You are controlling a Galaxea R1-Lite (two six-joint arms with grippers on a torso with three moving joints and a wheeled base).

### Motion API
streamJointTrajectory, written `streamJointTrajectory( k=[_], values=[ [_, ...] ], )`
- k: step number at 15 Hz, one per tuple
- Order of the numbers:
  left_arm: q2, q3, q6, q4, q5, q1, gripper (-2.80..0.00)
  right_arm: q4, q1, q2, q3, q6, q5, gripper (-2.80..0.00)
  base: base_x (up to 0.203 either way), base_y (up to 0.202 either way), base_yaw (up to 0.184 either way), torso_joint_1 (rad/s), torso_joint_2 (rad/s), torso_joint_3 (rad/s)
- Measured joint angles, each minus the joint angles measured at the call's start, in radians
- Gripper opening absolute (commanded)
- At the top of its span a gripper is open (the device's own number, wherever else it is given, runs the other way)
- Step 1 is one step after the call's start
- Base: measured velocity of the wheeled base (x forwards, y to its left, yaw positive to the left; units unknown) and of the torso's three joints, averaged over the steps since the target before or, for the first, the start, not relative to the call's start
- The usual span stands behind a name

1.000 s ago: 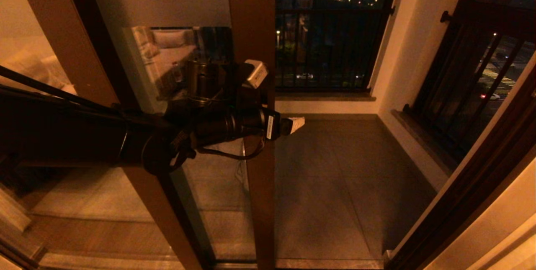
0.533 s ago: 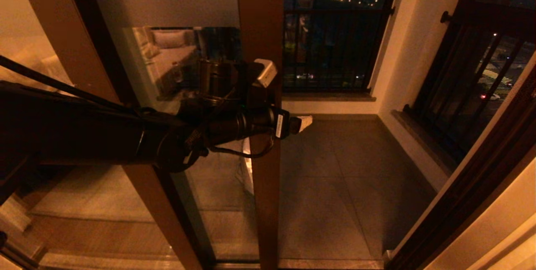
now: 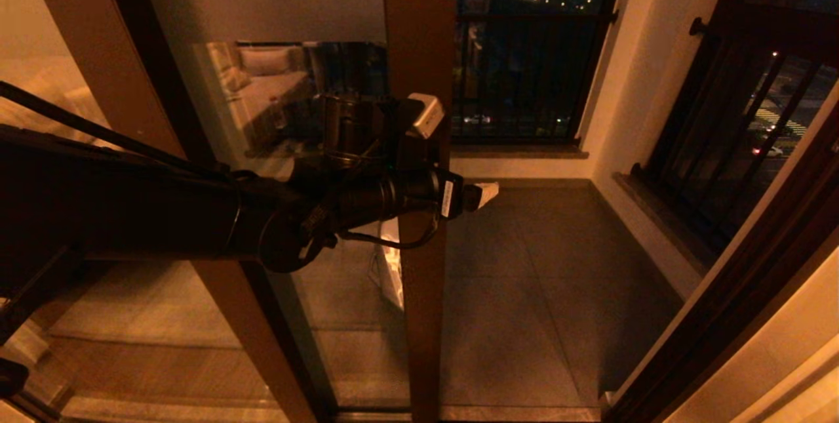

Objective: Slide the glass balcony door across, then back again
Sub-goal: Close the slid door

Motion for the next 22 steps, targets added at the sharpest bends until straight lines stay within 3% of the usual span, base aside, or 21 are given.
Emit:
streamJointTrajectory(
  k=[16, 19, 22],
  values=[
    [0.043, -0.055, 0.001, -0.005, 0.001, -0.050, 0.00, 0.000, 0.000, 0.000, 0.000, 0.000, 0.000, -2.80, 0.000, 0.000, 0.000, 0.000, 0.00, 0.000],
    [0.063, -0.085, 0.001, -0.002, 0.075, -0.070, 0.00, 0.000, 0.000, 0.000, 0.000, 0.000, 0.000, -2.80, 0.000, 0.000, 0.000, 0.000, 0.00, 0.000],
    [0.071, -0.094, -0.001, 0.000, 0.090, -0.081, 0.00, 0.000, 0.000, 0.000, 0.000, 0.000, 0.000, -2.80, 0.000, 0.000, 0.000, 0.000, 0.00, 0.000]
  ],
)
